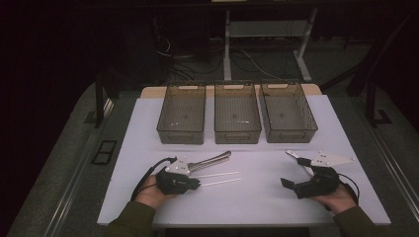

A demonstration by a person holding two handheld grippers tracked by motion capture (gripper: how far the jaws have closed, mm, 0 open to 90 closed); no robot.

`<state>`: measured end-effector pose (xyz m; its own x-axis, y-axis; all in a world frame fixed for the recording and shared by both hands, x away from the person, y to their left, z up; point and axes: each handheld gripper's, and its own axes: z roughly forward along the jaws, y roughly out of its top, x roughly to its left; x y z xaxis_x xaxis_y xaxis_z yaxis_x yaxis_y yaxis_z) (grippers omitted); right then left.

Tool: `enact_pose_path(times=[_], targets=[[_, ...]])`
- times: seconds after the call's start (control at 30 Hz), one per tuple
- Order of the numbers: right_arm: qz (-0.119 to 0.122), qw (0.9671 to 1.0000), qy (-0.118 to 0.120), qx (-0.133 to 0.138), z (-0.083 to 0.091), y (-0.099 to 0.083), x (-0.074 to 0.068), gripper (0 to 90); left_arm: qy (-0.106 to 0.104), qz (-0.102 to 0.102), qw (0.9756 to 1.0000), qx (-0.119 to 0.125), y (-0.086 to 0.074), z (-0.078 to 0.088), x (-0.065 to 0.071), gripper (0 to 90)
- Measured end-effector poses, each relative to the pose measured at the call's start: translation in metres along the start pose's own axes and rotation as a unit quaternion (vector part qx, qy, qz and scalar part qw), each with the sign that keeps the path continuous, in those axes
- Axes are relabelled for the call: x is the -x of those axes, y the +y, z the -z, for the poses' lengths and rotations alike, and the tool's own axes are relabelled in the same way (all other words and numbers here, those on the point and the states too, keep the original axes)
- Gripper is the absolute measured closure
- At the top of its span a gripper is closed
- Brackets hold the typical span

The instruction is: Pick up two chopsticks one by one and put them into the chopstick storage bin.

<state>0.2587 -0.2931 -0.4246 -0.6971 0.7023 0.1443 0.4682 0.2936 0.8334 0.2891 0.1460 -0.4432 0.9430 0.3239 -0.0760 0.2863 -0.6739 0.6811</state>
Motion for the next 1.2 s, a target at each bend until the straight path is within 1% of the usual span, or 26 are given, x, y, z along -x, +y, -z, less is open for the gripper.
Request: enact_pose_path(times=[0.2,0.23,0.27,0.3,0.33,0.4,0.43,0.47,0.5,0.53,0.57,0.67,0.73,0.8,0.9,0.93,1.03,1.1,1.13,1.2], targets=[[0.000,1.0000,0.000,0.000,0.0000,-0.0001,0.0002,0.6,0.004,0.004,1.0000,0.000,-0.0003,0.0001,0.0018,82.9],[0.000,1.0000,0.000,0.000,0.0000,-0.0001,0.0002,0.6,0.003,0.009,0.9999,0.002,-0.0013,0.0005,0.0016,82.8],[-0.001,1.0000,0.000,-0.001,0.0001,-0.0002,0.0001,0.6,0.003,0.009,0.9999,0.002,-0.0013,0.0005,0.0016,82.7],[-0.002,1.0000,0.000,-0.001,0.0002,-0.0003,0.0002,0.6,0.000,0.017,0.9998,0.005,-0.0023,0.0008,0.0012,82.6],[-0.001,1.0000,0.000,-0.001,0.0002,-0.0003,0.0004,0.6,-0.008,0.024,0.9997,0.006,-0.0038,0.0018,-0.0007,82.5],[-0.002,1.0000,0.000,0.000,0.0002,-0.0003,0.0002,0.6,-0.011,0.023,0.9997,0.004,-0.0043,0.0023,-0.0017,82.1],[-0.002,1.0000,0.000,-0.001,0.0003,-0.0003,0.0001,0.6,-0.008,0.026,0.9996,0.004,-0.0047,0.0016,-0.0015,81.4],[-0.002,1.0000,0.000,-0.001,0.0003,-0.0003,0.0001,0.6,-0.006,0.025,0.9996,0.006,-0.0050,0.0010,-0.0008,81.4],[0.000,1.0000,0.000,-0.001,0.0000,-0.0003,0.0003,0.6,-0.001,0.015,0.9999,0.003,-0.0047,0.0008,0.0012,81.4],[0.000,1.0000,0.000,-0.001,0.0000,-0.0003,0.0003,0.6,-0.001,0.015,0.9999,0.003,-0.0047,0.0008,0.0012,81.4],[0.001,1.0000,0.000,-0.001,-0.0001,-0.0003,0.0003,0.6,0.002,0.007,1.0000,0.002,-0.0046,0.0006,0.0020,81.4],[0.001,1.0000,0.001,-0.001,-0.0002,-0.0003,0.0000,0.6,0.003,0.001,1.0000,0.000,-0.0045,0.0005,0.0025,81.7],[0.002,1.0000,0.001,-0.001,-0.0003,-0.0003,0.0000,0.6,-0.001,0.003,1.0000,0.001,-0.0044,0.0004,0.0016,82.7],[0.002,1.0000,0.001,-0.001,-0.0002,-0.0003,-0.0001,0.6,0.001,-0.005,1.0000,-0.002,-0.0037,0.0006,0.0018,83.1],[0.000,1.0000,0.001,-0.001,0.0000,-0.0003,-0.0002,0.5,-0.001,-0.004,1.0000,-0.001,-0.0036,0.0007,0.0017,83.9],[0.000,1.0000,0.001,-0.001,0.0002,-0.0002,-0.0001,0.6,-0.001,0.003,1.0000,-0.003,-0.0033,0.0012,0.0016,84.2],[0.000,1.0000,0.000,0.000,0.0004,-0.0003,0.0001,0.6,-0.002,0.006,1.0000,-0.003,-0.0034,0.0017,0.0017,84.3],[-0.001,1.0000,0.000,0.000,0.0003,-0.0002,0.0003,0.6,-0.003,0.004,1.0000,-0.003,-0.0033,0.0021,0.0023,84.2],[-0.002,1.0000,0.000,0.000,0.0003,-0.0002,0.0001,0.6,-0.008,0.007,0.9999,-0.002,-0.0033,0.0029,0.0018,84.2],[-0.001,1.0000,0.000,0.000,0.0003,-0.0002,0.0001,0.6,-0.007,0.007,0.9999,0.000,-0.0030,0.0035,0.0021,84.2]])
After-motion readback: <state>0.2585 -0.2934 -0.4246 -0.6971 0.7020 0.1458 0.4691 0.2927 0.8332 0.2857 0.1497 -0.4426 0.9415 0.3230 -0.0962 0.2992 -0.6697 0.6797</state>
